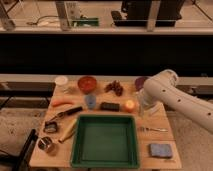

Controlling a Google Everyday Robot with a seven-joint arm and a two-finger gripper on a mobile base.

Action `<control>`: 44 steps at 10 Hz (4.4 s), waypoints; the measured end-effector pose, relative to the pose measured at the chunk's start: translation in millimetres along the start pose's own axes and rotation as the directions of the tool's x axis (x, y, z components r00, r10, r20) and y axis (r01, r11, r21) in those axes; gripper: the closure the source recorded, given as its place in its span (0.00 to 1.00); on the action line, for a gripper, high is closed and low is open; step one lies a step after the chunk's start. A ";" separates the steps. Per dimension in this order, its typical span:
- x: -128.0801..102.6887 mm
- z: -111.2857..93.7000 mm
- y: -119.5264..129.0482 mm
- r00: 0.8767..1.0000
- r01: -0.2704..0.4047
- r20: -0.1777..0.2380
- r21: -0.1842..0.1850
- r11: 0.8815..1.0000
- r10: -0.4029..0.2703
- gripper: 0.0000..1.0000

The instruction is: Place eraser in paper cup

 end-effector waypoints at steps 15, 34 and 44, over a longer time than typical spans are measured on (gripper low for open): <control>-89.9 54.6 -83.0 0.988 0.119 0.084 0.085 0.989 -0.126 0.20; -101.6 124.8 -112.0 0.991 0.020 0.129 0.061 0.998 -0.028 0.20; -85.3 163.7 -105.1 0.986 -0.044 0.163 -0.024 0.999 0.047 0.20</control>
